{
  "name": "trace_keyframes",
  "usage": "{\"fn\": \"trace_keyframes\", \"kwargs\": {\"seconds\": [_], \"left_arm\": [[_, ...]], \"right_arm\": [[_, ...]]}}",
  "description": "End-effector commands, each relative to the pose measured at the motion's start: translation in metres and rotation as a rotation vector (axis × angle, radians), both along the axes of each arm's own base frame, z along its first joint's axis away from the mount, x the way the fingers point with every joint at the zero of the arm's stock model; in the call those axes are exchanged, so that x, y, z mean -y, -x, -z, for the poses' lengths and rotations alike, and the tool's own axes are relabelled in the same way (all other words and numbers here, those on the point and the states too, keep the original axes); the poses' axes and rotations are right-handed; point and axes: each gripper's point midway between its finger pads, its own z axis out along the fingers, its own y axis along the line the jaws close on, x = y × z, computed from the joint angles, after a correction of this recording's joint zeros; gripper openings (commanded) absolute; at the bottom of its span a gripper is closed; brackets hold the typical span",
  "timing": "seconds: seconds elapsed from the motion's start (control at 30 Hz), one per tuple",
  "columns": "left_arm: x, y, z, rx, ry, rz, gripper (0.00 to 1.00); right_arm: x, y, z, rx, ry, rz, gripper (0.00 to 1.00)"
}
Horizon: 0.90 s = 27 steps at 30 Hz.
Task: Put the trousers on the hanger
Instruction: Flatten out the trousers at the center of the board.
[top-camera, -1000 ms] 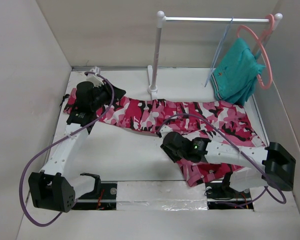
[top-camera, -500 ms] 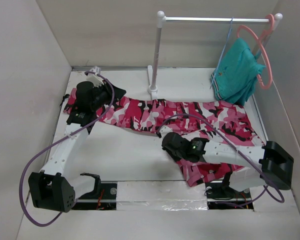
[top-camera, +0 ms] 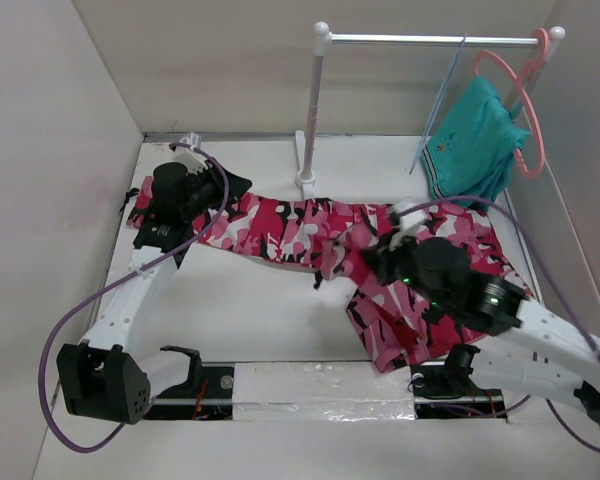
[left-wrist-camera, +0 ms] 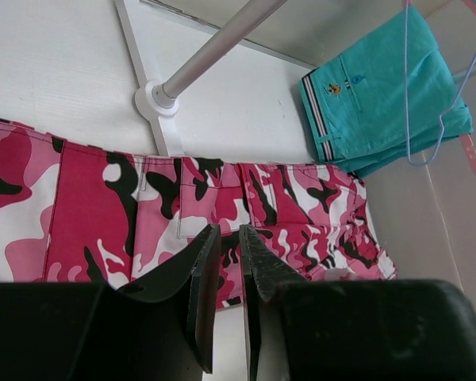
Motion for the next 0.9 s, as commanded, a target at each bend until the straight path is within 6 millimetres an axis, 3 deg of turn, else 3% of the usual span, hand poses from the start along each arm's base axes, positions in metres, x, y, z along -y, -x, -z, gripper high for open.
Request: {"fn": "trace_keyframes", "kwargs": {"seconds": [0.0, 0.03, 0.1, 0.17, 0.23, 0.27, 0.3, 0.37, 0.4, 0.43, 0.57, 0.63, 0.67, 0.7, 0.73, 0.77, 0.8, 0.83, 0.87], "left_arm": [[0.000, -0.004, -0.022, 0.061, 0.004, 0.001, 0.14], [0.000, -0.004, -0.022, 0.064, 0.007, -0.001, 0.14], [-0.004, -0.006, -0.023, 0.069, 0.000, -0.030, 0.14], [-0.009, -0.006, -0.025, 0.066, -0.019, -0.054, 0.14], [-0.015, -0.006, -0.025, 0.065, -0.034, -0.089, 0.14], [-0.019, -0.005, -0.028, 0.075, -0.038, -0.106, 0.14], [-0.027, -0.007, -0.028, 0.078, -0.055, -0.151, 0.15], [-0.034, -0.007, -0.032, 0.083, -0.074, -0.186, 0.18], [-0.035, -0.005, -0.027, 0.063, -0.081, -0.191, 0.20], [-0.033, -0.004, -0.024, 0.058, -0.073, -0.182, 0.20], [-0.014, -0.005, -0.015, 0.037, -0.018, -0.089, 0.20], [-0.012, -0.008, -0.027, 0.060, -0.006, -0.078, 0.17], [-0.008, -0.008, -0.034, 0.075, 0.005, -0.076, 0.17], [-0.008, -0.011, -0.041, 0.097, 0.003, -0.106, 0.17], [-0.005, -0.013, -0.063, 0.132, -0.013, -0.115, 0.17], [0.002, -0.018, -0.066, 0.129, -0.034, -0.116, 0.17], [0.011, -0.019, -0.075, 0.143, -0.046, -0.108, 0.18], [0.006, -0.022, -0.092, 0.158, -0.056, -0.141, 0.18], [0.006, -0.023, -0.099, 0.168, -0.048, -0.147, 0.18]], "right_arm": [[0.040, -0.006, -0.099, 0.206, -0.277, 0.102, 0.00], [0.049, -0.005, -0.104, 0.217, -0.302, 0.116, 0.00], [0.055, -0.001, -0.095, 0.194, -0.311, 0.105, 0.00], [0.043, 0.006, -0.075, 0.140, -0.301, 0.027, 0.00], [0.019, 0.008, -0.017, 0.014, -0.245, -0.037, 0.00], [0.005, 0.016, 0.006, -0.057, -0.237, -0.103, 0.00], [-0.008, 0.026, 0.043, -0.141, -0.227, -0.137, 0.00], [-0.018, 0.037, 0.085, -0.241, -0.191, -0.146, 0.00], [-0.024, 0.045, 0.096, -0.269, -0.200, -0.157, 0.00], [-0.019, 0.049, 0.113, -0.297, -0.171, -0.136, 0.00], [-0.004, 0.049, 0.117, -0.277, -0.178, -0.051, 0.00], [-0.010, 0.047, 0.096, -0.216, -0.241, -0.091, 0.00], [-0.016, 0.045, 0.075, -0.187, -0.268, -0.115, 0.00], [-0.024, 0.041, 0.073, -0.172, -0.220, -0.138, 0.00], [-0.031, 0.039, 0.064, -0.163, -0.200, -0.161, 0.00], [-0.043, 0.040, 0.055, -0.165, -0.186, -0.213, 0.00], [-0.063, 0.040, 0.016, -0.108, -0.213, -0.281, 0.00], [-0.084, 0.041, 0.023, -0.126, -0.163, -0.325, 0.00], [-0.105, 0.059, 0.011, -0.116, -0.157, -0.410, 0.00]]}}
